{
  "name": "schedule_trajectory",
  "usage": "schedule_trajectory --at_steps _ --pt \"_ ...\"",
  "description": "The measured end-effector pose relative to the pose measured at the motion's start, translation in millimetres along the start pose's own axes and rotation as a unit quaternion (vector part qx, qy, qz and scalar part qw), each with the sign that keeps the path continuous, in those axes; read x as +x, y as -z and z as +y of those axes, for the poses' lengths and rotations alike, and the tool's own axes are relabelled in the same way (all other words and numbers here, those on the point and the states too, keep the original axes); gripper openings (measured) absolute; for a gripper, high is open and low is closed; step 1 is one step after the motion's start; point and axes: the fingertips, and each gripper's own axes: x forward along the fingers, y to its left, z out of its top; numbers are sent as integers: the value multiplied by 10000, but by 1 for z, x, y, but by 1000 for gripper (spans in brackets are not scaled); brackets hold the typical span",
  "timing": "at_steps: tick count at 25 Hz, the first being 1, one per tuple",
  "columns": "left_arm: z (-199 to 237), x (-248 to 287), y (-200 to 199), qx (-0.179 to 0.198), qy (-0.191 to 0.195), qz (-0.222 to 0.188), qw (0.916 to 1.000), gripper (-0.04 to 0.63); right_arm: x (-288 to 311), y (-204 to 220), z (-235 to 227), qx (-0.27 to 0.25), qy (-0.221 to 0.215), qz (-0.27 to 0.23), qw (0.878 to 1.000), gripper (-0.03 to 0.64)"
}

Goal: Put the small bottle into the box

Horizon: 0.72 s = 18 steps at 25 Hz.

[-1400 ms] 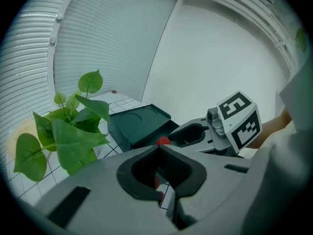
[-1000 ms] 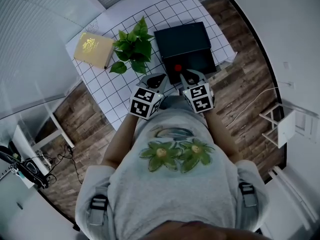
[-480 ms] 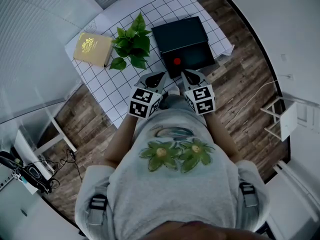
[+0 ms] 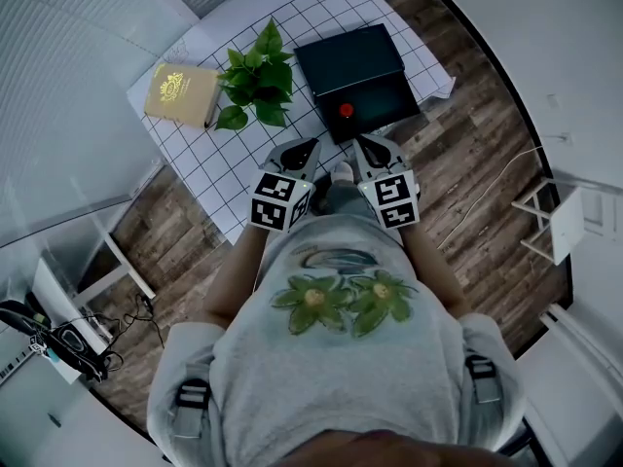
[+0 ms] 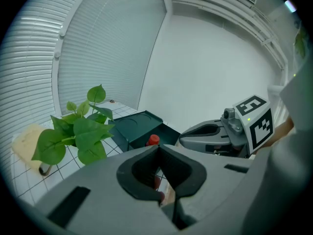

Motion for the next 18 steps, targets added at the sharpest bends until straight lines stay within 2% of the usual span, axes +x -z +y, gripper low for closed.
schedule_trajectory --at_steps 9,18 --pt "0 -9 16 -46 1 94 9999 6 0 6 8 91 131 22 9999 8" --pt "-3 -11 15 9 17 128 9999 7 -1 8 10 138 143 45 9998 8"
